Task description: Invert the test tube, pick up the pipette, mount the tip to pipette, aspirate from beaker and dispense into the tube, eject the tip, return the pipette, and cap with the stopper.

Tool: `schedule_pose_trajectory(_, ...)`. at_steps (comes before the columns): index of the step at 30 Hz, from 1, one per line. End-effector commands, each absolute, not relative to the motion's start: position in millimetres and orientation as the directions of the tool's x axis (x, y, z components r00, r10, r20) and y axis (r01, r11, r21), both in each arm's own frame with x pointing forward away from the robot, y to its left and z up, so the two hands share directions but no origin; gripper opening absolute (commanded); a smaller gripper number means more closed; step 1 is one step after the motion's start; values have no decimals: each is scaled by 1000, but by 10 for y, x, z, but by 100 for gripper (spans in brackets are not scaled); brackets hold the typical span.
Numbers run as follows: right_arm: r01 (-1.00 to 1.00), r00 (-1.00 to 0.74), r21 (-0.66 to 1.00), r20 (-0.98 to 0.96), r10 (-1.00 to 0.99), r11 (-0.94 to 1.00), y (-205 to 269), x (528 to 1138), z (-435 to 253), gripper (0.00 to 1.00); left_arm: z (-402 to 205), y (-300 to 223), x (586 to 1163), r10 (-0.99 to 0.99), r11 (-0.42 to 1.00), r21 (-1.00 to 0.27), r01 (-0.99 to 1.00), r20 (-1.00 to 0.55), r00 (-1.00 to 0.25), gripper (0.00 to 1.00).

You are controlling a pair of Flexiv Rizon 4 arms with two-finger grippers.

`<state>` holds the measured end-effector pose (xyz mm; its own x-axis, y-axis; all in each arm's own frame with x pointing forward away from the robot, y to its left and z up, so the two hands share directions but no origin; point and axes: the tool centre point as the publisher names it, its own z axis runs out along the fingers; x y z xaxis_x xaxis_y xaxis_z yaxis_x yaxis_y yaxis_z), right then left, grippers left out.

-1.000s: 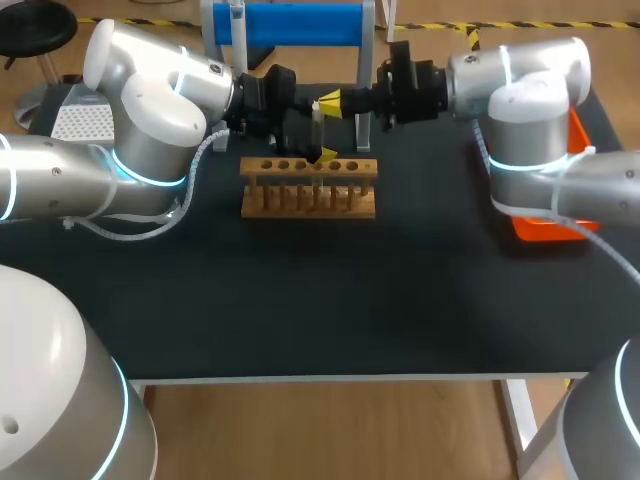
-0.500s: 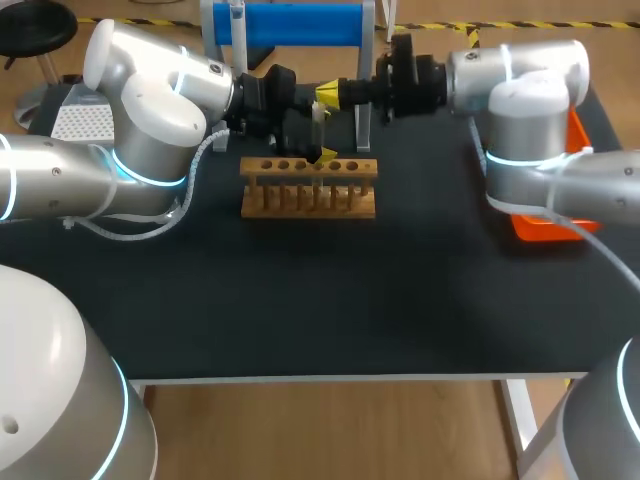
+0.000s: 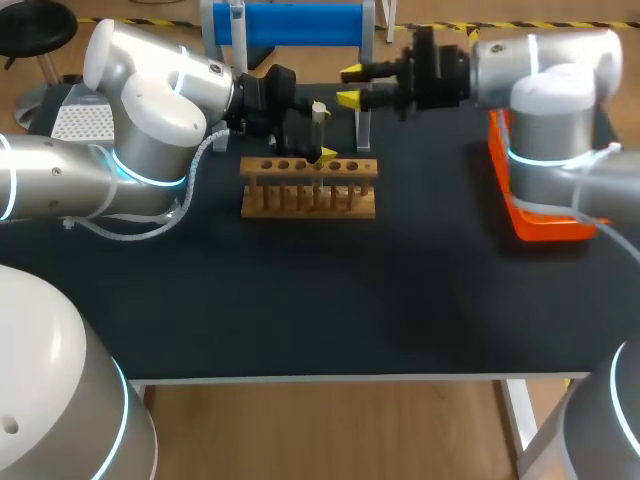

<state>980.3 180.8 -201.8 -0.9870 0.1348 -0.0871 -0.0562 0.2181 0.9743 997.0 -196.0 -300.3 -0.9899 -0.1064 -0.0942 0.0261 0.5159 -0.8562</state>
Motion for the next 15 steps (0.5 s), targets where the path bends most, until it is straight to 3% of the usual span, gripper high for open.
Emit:
schedule_pose_trajectory(1,-40,-977,960,-96,192,276,1454,9583,-2049,100,-3010,-1963,9975,-106,515,-857,27,-94,-990,100)
schedule_pose_trajectory(15,25,-955,905,-104,278,425,763,9481,-2416,100,-3010,-1963,9975,-106,515,-857,27,-94,-990,100)
